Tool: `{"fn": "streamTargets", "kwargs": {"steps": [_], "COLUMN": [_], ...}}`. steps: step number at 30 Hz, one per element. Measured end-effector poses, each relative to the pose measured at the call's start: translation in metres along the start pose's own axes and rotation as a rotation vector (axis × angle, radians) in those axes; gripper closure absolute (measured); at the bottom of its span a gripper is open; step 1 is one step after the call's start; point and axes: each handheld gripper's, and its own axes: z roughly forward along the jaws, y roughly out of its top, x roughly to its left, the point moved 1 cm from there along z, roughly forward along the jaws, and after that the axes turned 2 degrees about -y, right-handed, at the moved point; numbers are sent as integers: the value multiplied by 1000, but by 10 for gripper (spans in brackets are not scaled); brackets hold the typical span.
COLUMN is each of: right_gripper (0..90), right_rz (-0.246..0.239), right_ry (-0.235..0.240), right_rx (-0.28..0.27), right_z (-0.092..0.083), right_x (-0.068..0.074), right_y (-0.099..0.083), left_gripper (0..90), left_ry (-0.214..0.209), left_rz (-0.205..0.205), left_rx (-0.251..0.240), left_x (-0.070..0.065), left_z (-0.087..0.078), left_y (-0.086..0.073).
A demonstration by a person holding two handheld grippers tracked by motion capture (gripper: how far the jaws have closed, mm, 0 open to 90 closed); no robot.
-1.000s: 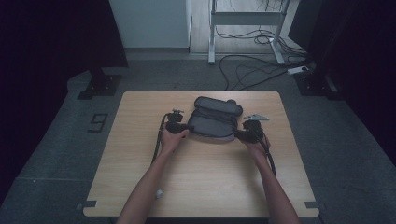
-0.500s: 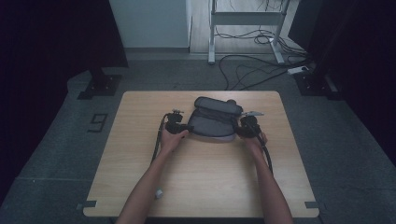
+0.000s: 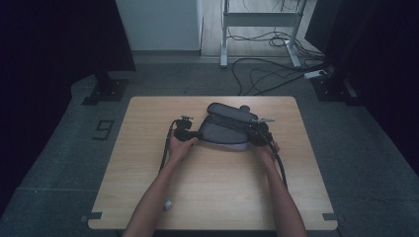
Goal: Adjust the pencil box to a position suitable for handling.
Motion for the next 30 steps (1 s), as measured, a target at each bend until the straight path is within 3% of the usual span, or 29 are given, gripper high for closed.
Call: {"fn": "streamTargets", "kwargs": {"steps": [8, 19, 30], "right_gripper": [848, 849, 849], "right_rz": [33, 26, 6], "right_ry": [-2, 11, 25], "right_rx": [-9, -39, -71], "right_z": [-1, -11, -24], "right_x": [0, 4, 10], "right_y": [0, 5, 10], "left_gripper": [761, 849, 863], "left_ry": [8, 3, -24], "left_rz": [-13, -10, -1], "left_rx": [-6, -13, -25], "left_x": [1, 4, 3], "left_z": [0, -6, -23], "left_y": [1, 2, 3]}}
